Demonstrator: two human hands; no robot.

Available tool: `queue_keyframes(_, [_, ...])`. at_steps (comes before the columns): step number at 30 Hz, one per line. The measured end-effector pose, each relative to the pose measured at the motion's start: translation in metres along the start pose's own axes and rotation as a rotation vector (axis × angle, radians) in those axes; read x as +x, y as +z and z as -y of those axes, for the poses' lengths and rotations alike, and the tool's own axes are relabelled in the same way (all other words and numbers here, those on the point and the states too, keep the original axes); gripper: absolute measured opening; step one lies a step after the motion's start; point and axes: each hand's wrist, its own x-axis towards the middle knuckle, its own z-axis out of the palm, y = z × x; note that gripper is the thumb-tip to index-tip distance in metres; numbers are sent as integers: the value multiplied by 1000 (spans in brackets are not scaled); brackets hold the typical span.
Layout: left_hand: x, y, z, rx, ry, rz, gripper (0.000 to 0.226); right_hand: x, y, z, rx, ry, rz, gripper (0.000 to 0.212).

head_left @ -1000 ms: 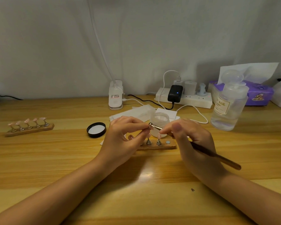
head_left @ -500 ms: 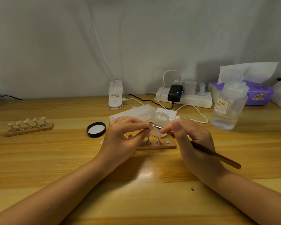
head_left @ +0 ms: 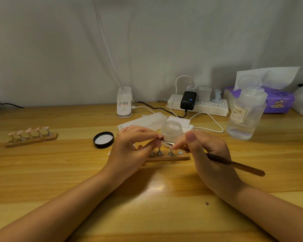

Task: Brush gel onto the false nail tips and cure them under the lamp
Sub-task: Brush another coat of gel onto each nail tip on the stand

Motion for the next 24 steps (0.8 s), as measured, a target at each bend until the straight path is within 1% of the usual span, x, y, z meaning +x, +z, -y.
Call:
queue_keyframes(3, [-1, -1, -1, -4, -3, -34, 20, -1, -1, -1, 42, 16, -14, 40])
queue_keyframes(7, [-1, -4, -7, 36, 10, -59, 19, 7, -14, 1, 72, 17, -90, 35])
queue_keyframes(11, [7, -10, -17, -26, -34, -47, 17, 18, -34, 1, -2, 72, -119, 27])
queue_keyframes(14, [9, -11, -21, -50, -67, 16, 13, 26, -46, -4, -169, 113, -106, 17])
queue_keyframes(17, [11, -5, -29, -45, -67, 122, 13, 33, -56, -6, -443, 52, 26, 2])
queue_keyframes(20, [15, 4, -35, -4, -59, 212, 7, 35, -61, -10, -650, 0, 129, 9])
queue_keyframes(22, [16, 11, -37, 97, -62, 235, 15, 32, -60, -13, -790, -29, 203, 10])
queue_keyframes(24, [16, 18, -39, 181, -68, 250, 25, 29, -58, -16, -872, -62, 260, 9])
